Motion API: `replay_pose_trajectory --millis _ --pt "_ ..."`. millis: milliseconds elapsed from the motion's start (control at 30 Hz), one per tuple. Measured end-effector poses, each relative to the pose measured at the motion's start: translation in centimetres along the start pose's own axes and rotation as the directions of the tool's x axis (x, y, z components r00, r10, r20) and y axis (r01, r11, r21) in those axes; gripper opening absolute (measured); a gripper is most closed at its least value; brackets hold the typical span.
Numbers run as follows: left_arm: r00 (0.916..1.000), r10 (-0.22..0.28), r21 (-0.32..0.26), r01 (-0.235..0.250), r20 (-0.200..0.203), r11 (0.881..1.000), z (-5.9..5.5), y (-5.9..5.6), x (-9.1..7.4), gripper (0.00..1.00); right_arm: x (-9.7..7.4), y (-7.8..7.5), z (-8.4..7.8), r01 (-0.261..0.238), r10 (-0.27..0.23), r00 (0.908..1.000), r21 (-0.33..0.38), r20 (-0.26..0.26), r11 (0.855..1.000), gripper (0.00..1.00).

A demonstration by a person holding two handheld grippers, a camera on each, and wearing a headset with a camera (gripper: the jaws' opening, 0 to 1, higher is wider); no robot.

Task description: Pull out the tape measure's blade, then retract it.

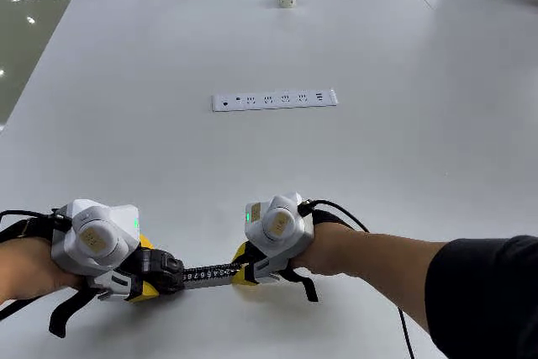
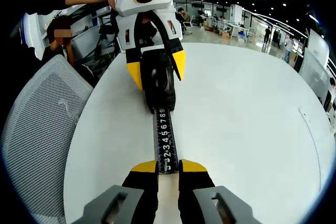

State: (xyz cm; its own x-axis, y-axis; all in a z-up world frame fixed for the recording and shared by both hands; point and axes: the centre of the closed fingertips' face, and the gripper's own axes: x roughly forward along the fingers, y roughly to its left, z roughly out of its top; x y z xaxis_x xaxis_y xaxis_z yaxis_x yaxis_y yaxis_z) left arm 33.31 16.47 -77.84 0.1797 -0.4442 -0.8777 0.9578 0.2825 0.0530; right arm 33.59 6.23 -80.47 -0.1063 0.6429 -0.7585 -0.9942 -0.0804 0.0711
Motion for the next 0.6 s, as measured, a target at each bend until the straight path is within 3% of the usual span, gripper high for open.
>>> replay_pose_trajectory --millis 600 --pt "1.0 0.004 -0.007 -0.004 0.002 1.0 0.0 0.0 0.1 0.32 -0.8 -0.1 -1.1 0.003 -0.003 0.9999 0.009 -0.011 1.0 0.1"
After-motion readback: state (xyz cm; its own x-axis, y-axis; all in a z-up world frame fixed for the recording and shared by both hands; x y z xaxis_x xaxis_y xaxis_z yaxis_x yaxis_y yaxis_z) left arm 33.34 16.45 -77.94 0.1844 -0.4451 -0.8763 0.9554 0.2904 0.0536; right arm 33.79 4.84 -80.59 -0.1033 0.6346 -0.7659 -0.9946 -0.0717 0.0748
